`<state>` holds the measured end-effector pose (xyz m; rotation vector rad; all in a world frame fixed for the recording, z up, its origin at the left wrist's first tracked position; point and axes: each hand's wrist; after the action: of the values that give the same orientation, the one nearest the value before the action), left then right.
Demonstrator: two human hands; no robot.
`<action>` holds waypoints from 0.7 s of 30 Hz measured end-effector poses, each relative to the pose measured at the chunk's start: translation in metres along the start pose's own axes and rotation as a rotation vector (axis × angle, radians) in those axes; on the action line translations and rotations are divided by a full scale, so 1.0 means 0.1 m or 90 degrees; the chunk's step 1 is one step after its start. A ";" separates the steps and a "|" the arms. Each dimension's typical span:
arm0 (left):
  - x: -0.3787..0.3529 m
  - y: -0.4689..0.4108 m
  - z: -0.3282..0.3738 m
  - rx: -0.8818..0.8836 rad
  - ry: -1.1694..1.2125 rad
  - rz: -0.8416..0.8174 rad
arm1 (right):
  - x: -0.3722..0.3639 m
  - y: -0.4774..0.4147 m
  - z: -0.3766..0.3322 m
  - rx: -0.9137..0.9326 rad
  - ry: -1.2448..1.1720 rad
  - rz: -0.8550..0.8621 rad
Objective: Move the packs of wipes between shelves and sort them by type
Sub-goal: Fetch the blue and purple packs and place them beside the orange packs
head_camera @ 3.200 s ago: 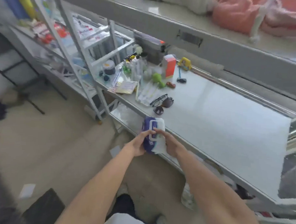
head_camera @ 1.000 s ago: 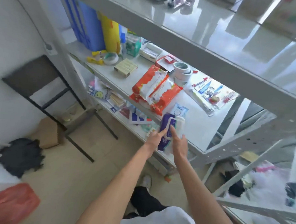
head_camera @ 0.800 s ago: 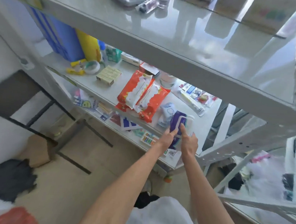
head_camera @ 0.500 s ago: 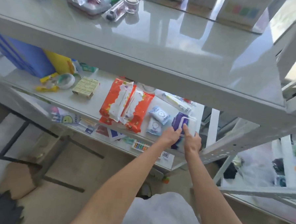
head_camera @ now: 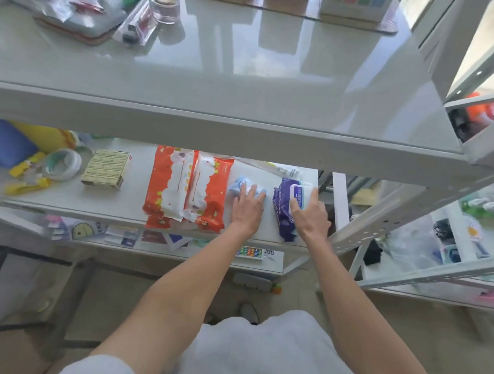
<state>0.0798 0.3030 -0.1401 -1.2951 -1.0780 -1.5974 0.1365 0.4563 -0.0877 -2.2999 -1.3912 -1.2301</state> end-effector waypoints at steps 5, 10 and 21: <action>0.14 -0.10 -0.15 -0.014 0.096 0.073 | -0.03 0.13 0.04 -0.001 0.008 -0.014; 0.26 0.09 -0.32 -0.099 0.228 0.159 | 0.00 0.09 0.06 -0.001 0.004 -0.019; 0.07 0.47 -0.54 -0.268 0.160 0.045 | -0.01 0.08 0.07 0.023 -0.002 -0.006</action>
<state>0.1062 0.2365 -0.1332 -1.3315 -0.5523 -1.9399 0.1465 0.4553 -0.0913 -2.2742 -1.4141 -1.1944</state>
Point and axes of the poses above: each hand's wrist, its own y-axis away from the middle knuckle, its own x-axis out of the back of the hand, z = x × y, and after that the axes turned 8 degrees about -y, right-handed
